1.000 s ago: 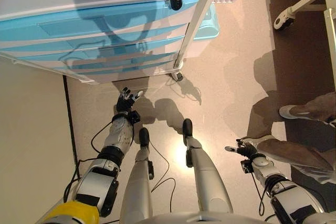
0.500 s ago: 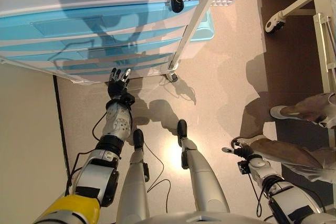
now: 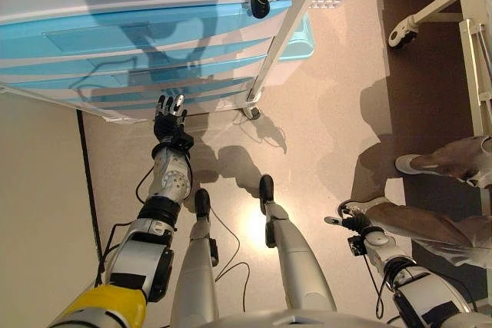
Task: Open the drawer and pick up the medicine
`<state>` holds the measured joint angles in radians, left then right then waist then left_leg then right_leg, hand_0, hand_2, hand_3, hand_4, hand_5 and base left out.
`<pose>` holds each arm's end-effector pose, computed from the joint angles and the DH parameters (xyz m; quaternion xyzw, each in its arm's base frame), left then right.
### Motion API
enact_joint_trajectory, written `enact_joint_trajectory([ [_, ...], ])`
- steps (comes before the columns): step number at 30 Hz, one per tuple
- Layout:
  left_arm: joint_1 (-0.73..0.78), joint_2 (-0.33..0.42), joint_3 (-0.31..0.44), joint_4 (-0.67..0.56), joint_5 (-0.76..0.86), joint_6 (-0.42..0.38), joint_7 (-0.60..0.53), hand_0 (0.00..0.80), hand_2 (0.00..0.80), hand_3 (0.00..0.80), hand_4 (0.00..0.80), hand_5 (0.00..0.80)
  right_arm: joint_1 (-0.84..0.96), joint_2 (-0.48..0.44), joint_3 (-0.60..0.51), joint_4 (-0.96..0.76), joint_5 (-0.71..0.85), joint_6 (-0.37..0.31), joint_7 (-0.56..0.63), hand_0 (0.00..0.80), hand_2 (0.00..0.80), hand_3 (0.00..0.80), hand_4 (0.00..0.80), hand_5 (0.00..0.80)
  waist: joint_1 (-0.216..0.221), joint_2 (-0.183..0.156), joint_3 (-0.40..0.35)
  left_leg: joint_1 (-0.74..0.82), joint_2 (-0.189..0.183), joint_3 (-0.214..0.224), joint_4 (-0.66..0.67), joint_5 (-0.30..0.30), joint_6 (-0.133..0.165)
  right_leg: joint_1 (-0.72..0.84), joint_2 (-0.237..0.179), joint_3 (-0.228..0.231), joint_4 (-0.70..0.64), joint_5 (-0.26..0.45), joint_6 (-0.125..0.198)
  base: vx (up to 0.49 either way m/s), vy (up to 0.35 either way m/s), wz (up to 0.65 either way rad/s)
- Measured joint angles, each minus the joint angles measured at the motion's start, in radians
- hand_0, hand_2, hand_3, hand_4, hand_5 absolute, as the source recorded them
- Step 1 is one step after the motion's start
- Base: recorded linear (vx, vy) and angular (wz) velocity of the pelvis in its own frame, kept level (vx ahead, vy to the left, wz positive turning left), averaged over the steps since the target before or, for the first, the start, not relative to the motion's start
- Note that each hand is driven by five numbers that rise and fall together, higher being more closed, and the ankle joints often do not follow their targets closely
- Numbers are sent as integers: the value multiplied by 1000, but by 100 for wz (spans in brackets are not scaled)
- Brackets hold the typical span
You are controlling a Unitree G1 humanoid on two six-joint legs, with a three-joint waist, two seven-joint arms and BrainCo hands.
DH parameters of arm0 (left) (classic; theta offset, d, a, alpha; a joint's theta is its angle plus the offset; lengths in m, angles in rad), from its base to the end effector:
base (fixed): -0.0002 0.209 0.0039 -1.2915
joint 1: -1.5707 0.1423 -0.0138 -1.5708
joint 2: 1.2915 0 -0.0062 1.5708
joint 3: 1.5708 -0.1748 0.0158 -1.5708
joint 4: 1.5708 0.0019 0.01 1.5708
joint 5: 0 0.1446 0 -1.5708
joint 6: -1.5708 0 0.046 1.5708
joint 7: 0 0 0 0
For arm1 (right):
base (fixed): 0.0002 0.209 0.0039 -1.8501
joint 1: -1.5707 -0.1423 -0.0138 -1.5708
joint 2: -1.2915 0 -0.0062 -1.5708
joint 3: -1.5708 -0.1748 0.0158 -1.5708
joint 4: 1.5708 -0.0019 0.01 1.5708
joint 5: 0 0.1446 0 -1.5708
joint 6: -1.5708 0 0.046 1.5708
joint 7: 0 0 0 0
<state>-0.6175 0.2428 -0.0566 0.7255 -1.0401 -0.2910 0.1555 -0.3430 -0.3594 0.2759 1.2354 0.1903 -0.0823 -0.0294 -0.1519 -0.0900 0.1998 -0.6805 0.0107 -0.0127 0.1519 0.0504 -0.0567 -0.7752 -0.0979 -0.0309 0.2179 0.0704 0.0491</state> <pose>0.3137 0.1828 0.0865 -0.3672 -0.0440 0.1313 0.9198 0.1948 -0.2432 -0.0593 -0.1721 0.3970 -0.0401 0.9007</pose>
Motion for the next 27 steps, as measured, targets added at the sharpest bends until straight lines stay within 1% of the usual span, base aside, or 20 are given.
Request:
enact_joint_trajectory([
  [15,2,0,0,-10,-47,-1,-16,0,0,0,0,0,3,0,0,0,0,0,8,0,0,0,0,0,-1,0,0,-1,1,-1,0,0,0,0,1,0,-1,0,0,0,0,0],
  [25,15,-4,0,-43,-79,-1,-26,0,0,0,0,0,4,0,0,0,0,-1,18,0,0,0,0,0,-1,0,0,-5,1,-5,0,0,0,0,1,-3,-7,1,0,0,0,0],
  [27,27,-6,0,-67,-85,-3,-29,0,0,0,0,0,4,0,0,0,0,-1,20,0,0,0,0,0,-1,-1,1,-6,1,-5,0,0,0,0,1,-2,-7,1,0,0,0,0],
])
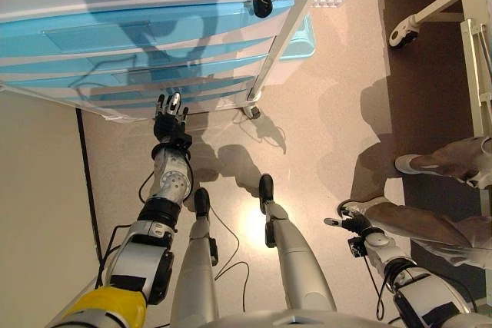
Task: Open the drawer and pick up the medicine
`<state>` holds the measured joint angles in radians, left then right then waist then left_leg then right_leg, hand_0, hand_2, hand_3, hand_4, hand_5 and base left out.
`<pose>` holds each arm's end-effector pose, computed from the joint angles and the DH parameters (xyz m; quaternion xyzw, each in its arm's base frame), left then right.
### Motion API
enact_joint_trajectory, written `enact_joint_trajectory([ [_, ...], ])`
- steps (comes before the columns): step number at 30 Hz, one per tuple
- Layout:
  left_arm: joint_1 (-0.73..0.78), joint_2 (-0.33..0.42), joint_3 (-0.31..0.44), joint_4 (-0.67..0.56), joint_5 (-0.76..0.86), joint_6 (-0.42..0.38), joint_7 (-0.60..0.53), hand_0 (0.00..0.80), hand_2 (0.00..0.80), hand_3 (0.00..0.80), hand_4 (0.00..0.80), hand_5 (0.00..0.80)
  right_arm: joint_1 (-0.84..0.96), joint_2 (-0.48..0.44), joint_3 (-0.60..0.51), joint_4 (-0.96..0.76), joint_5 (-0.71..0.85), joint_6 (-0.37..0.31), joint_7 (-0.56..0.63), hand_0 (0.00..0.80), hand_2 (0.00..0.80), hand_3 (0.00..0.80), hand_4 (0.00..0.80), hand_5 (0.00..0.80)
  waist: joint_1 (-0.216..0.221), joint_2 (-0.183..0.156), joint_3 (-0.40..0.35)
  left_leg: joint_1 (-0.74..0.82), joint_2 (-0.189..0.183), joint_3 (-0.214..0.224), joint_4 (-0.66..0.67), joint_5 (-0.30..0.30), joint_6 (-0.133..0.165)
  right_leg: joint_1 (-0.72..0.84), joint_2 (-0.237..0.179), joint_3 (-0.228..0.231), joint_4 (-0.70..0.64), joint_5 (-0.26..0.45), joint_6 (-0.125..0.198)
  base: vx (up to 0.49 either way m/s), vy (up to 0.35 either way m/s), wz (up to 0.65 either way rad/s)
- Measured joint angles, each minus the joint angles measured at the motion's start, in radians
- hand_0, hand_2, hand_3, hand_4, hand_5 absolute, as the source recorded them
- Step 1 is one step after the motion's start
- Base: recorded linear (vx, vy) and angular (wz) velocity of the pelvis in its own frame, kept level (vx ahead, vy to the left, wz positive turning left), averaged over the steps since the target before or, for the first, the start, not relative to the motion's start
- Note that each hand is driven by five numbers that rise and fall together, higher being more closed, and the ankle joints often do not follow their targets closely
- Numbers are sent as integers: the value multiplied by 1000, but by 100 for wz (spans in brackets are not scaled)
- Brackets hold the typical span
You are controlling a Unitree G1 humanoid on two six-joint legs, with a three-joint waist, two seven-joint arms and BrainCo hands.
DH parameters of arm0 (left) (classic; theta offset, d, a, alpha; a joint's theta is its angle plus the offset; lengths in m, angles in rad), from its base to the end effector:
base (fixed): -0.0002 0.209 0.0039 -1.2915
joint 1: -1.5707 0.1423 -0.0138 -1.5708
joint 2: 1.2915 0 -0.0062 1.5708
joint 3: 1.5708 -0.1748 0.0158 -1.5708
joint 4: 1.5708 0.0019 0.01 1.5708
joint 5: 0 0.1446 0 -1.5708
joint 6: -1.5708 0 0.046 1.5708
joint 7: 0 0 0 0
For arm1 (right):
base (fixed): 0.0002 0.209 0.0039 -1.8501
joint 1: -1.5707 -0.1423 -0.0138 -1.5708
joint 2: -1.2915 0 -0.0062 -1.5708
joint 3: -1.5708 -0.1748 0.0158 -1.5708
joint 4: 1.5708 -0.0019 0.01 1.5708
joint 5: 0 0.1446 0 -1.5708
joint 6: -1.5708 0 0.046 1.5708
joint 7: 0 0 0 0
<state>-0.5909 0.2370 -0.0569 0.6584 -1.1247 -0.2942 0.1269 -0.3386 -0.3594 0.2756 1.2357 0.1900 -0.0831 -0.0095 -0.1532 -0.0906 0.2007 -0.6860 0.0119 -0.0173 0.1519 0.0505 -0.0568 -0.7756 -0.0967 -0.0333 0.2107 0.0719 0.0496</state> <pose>0.3106 0.1806 0.0895 -0.4112 -0.0598 0.1119 0.9027 0.1934 -0.2435 -0.0601 -0.1680 0.4004 -0.0314 0.9002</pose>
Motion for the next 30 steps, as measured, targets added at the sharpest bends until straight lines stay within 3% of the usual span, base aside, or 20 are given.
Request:
enact_joint_trajectory([
  [14,100,-27,0,-160,2,-45,-62,0,0,0,0,0,9,4,-4,0,0,-5,0,0,0,0,0,0,13,2,15,-2,0,-3,-2,0,0,0,0,-3,-5,0,1,0,0,0],
  [24,197,-39,1,-166,3,-24,-110,0,0,0,0,0,20,4,-31,1,0,-10,1,0,0,0,0,0,60,13,41,12,-1,-1,2,0,0,6,-2,-2,12,-2,-1,-14,-2,0],
  [30,216,-39,1,-170,2,-17,-135,0,0,0,0,0,23,3,-33,1,-1,-11,6,0,0,0,0,0,60,16,45,28,-5,-9,11,1,1,26,-7,-6,23,-5,1,-11,-1,4],
])
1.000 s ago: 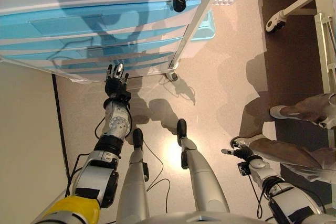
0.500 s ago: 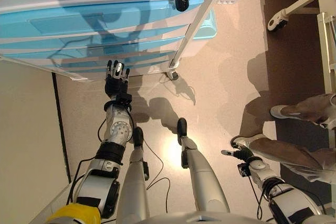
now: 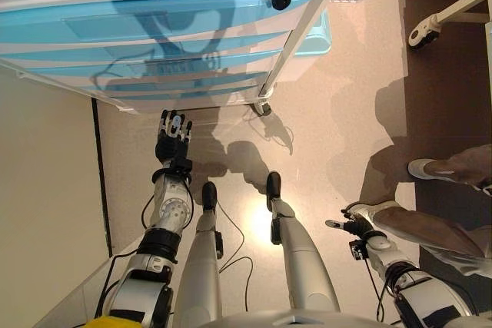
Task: Open the drawer and pick up the medicine
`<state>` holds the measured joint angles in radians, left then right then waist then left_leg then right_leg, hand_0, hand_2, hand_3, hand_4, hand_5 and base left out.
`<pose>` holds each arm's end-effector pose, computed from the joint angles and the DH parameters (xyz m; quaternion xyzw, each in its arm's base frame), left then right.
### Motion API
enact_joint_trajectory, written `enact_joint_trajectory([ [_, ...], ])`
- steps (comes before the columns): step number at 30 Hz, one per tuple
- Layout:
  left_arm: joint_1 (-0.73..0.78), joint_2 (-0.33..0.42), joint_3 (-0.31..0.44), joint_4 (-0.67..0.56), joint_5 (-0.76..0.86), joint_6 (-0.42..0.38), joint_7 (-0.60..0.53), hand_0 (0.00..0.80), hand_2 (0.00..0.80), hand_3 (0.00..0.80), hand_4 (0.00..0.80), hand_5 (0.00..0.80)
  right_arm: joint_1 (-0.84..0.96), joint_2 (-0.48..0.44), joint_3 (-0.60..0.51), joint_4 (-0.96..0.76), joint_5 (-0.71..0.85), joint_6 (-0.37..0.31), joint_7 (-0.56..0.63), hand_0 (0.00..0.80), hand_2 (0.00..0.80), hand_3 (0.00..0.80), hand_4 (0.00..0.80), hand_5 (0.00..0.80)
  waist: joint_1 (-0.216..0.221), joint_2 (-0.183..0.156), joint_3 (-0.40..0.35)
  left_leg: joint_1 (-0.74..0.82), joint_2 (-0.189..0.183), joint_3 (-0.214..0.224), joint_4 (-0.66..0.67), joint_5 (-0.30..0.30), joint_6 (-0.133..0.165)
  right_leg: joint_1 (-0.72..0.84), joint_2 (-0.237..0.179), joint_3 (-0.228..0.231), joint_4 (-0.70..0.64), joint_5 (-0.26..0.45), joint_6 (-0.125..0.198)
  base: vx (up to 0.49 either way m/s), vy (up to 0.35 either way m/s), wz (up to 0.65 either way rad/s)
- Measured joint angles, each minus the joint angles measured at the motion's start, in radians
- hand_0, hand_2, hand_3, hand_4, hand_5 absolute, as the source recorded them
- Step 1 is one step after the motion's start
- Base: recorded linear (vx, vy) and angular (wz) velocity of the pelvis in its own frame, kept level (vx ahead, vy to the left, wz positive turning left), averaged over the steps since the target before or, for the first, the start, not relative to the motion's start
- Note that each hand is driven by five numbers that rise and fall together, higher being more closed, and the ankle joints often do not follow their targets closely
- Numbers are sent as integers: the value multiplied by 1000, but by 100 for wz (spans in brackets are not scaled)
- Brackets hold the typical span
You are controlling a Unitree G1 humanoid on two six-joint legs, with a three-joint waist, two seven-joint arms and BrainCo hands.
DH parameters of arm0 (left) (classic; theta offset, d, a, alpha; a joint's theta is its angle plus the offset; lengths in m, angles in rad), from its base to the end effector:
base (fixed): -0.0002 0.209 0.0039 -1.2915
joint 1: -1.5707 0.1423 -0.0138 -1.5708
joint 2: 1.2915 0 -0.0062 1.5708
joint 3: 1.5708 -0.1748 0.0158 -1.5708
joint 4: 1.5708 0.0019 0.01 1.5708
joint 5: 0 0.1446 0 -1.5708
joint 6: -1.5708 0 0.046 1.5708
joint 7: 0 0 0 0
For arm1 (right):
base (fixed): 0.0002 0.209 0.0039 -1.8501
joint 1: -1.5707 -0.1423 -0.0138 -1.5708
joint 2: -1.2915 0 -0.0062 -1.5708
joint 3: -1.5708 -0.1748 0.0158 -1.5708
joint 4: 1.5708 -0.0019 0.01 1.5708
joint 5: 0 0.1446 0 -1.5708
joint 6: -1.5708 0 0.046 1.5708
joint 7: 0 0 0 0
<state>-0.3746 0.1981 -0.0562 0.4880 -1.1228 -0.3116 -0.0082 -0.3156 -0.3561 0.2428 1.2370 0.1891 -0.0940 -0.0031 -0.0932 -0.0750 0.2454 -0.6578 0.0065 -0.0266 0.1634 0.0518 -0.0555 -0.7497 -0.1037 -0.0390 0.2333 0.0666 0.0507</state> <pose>0.2749 0.1798 0.0580 -0.4251 -0.0723 0.0664 0.8998 0.1865 -0.2456 -0.0634 -0.1545 0.4048 -0.0394 0.9004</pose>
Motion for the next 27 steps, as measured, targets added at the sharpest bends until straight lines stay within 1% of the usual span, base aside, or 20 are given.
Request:
enact_joint_trajectory([
  [2,2,0,-1,-39,0,1,-12,0,0,0,0,0,7,0,0,0,0,-1,1,0,0,0,0,0,0,0,0,3,-1,-1,-1,0,1,3,-1,0,2,-4,3,0,0,0],
  [4,1,0,-1,-51,0,1,-22,0,0,0,0,0,12,0,0,0,-1,-1,2,0,0,0,0,0,0,0,0,3,-1,-2,0,0,2,3,-1,0,4,-4,3,0,0,0],
  [5,1,0,-1,-52,0,1,-23,0,0,0,0,0,15,0,0,0,-1,-1,3,0,0,0,0,0,0,0,0,3,-1,-2,0,-3,6,3,-1,0,5,-4,3,0,0,0],
  [10,-26,2,0,-53,-1,-1,-20,0,0,0,0,0,18,0,0,1,-1,-1,11,0,0,0,0,0,-3,0,0,2,0,-2,-1,-3,6,1,-1,0,4,-4,3,0,0,0],
  [14,-60,3,0,-59,0,-5,-16,0,0,0,0,0,18,0,0,1,-1,-1,13,0,0,0,0,0,-4,0,0,0,-1,-2,-2,0,1,-2,-1,0,4,-4,2,8,1,0],
  [16,-66,5,-1,-81,1,-6,-10,0,0,0,0,0,18,0,0,1,-2,-1,14,0,0,0,0,0,-4,0,0,-1,-1,-1,-2,0,1,-3,-1,0,4,-3,1,18,3,0],
  [27,-100,35,0,-83,2,-9,15,0,0,0,0,0,18,-1,0,0,-2,-1,16,0,0,0,0,0,-17,0,0,-1,-1,0,-2,0,1,-3,-1,2,3,-3,2,7,1,0],
])
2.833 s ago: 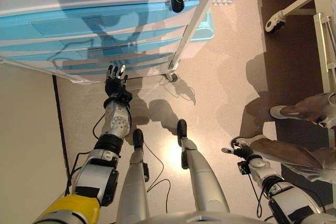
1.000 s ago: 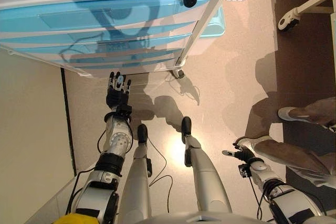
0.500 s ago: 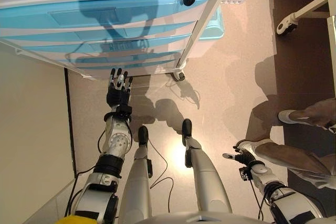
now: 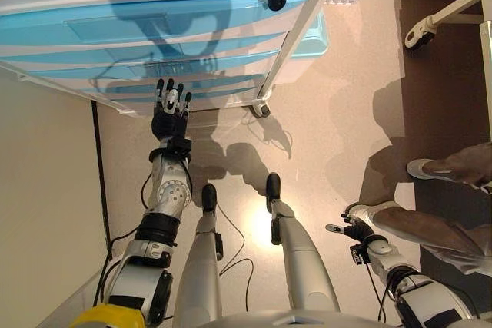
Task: Open the drawer and pick up the medicine
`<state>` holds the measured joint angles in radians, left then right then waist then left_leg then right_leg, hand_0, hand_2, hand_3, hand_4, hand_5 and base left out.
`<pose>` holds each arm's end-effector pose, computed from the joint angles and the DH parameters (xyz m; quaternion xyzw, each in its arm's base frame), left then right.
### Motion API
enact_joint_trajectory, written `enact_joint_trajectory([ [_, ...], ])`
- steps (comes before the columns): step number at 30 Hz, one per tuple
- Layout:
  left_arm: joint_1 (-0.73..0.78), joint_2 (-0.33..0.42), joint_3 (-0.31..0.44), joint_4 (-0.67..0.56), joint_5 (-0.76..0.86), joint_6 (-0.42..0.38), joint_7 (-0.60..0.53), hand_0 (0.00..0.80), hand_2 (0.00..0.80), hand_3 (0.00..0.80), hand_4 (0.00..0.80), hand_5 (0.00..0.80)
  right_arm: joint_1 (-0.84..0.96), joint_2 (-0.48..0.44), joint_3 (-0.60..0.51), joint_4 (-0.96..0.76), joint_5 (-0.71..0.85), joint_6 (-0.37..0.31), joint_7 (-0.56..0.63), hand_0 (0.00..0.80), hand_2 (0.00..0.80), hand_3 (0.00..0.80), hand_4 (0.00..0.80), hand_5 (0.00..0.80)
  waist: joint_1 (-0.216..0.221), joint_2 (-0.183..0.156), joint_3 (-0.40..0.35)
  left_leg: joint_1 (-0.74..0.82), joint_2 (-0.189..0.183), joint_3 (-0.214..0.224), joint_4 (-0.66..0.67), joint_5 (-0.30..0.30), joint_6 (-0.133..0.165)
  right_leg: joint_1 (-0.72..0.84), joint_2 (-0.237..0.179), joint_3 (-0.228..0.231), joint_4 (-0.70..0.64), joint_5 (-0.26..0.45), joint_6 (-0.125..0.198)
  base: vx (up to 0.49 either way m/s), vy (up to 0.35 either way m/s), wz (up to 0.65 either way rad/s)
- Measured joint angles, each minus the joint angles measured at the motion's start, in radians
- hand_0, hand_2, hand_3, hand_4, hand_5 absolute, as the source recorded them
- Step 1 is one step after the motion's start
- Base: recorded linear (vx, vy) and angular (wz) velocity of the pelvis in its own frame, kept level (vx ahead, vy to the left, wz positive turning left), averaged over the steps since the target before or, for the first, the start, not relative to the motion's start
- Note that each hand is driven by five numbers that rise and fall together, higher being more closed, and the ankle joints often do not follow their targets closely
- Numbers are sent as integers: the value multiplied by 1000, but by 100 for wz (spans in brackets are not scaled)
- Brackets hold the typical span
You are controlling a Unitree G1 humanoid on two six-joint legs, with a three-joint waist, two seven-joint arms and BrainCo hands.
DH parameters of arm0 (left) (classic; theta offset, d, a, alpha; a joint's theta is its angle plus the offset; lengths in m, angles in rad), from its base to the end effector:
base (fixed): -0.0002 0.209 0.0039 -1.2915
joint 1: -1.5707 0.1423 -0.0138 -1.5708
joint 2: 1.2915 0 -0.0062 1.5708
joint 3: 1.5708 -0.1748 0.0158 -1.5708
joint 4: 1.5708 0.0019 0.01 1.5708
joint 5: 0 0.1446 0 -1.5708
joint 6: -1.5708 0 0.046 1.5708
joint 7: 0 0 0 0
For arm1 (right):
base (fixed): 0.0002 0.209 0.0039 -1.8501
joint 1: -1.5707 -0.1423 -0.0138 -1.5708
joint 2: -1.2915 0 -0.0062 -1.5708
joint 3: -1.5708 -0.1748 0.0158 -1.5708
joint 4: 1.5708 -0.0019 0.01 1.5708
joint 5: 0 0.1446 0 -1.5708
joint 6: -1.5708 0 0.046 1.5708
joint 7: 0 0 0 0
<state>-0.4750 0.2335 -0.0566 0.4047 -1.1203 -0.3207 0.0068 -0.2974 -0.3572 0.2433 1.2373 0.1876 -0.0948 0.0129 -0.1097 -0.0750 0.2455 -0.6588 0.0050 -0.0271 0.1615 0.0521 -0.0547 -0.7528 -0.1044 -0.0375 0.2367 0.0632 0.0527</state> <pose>0.2929 0.1773 0.1029 -0.4188 -0.1480 0.0199 0.8957 0.1804 -0.2469 -0.0665 -0.1517 0.4140 -0.0329 0.8969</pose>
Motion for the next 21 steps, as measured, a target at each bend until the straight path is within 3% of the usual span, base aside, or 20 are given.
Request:
enact_joint_trajectory([
  [21,-24,56,0,1,6,2,44,0,0,0,0,0,0,-9,3,-1,-1,0,4,0,0,0,0,0,-13,-4,-3,-15,0,0,2,0,0,-12,1,1,-4,3,-2,8,0,0],
])
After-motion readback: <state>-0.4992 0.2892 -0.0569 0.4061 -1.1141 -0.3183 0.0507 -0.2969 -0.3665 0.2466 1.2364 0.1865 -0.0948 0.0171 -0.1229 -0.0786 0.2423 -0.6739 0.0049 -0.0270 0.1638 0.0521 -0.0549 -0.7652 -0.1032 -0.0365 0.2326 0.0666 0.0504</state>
